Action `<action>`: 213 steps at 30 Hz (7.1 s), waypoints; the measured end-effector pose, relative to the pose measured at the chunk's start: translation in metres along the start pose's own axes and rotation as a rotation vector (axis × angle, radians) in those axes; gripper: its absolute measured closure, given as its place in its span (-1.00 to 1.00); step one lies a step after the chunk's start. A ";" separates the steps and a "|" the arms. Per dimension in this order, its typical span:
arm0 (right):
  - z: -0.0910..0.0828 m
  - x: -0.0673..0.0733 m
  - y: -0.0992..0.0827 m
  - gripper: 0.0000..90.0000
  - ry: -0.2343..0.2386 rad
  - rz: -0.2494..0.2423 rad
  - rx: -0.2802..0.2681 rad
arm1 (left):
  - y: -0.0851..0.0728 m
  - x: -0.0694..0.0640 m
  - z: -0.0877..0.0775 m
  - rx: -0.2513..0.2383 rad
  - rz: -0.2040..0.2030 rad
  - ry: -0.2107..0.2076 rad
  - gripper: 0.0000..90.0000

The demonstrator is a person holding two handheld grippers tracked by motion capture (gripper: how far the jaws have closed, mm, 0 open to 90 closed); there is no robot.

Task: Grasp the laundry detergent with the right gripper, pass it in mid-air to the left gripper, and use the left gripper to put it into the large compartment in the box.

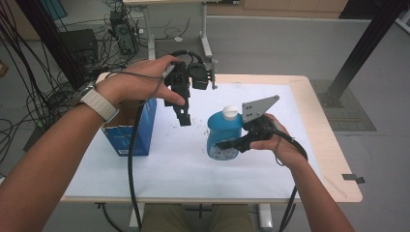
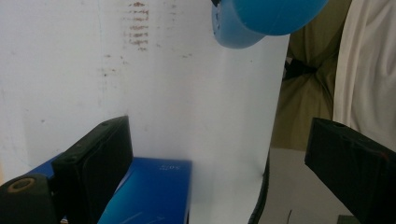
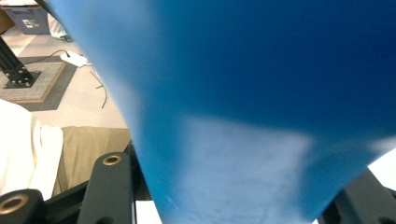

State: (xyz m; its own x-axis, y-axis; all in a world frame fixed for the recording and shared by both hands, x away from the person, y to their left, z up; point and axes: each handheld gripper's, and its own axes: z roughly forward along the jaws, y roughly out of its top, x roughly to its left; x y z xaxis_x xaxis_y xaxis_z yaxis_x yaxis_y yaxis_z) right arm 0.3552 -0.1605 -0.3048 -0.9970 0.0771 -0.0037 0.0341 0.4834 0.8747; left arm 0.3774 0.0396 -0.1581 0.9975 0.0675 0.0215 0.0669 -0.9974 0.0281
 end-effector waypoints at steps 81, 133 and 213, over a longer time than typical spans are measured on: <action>0.045 -0.016 0.015 -0.03 0.077 -0.005 0.051 | 0.028 -0.005 0.014 -0.123 0.003 -0.018 -0.86; 0.045 -0.017 0.014 -0.03 0.080 0.005 0.057 | 0.025 -0.006 0.013 -0.126 0.000 -0.013 -0.84; 0.044 -0.017 0.014 -0.03 0.081 0.015 0.058 | 0.023 -0.007 0.014 -0.116 0.002 0.001 -0.84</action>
State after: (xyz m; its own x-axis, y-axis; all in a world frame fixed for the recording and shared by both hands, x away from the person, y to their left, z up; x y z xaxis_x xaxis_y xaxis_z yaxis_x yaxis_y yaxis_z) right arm 0.3758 -0.1167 -0.3137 -0.9986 0.0153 0.0505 0.0509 0.5322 0.8451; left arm 0.3724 0.0154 -0.1712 0.9976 0.0652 0.0232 0.0612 -0.9877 0.1439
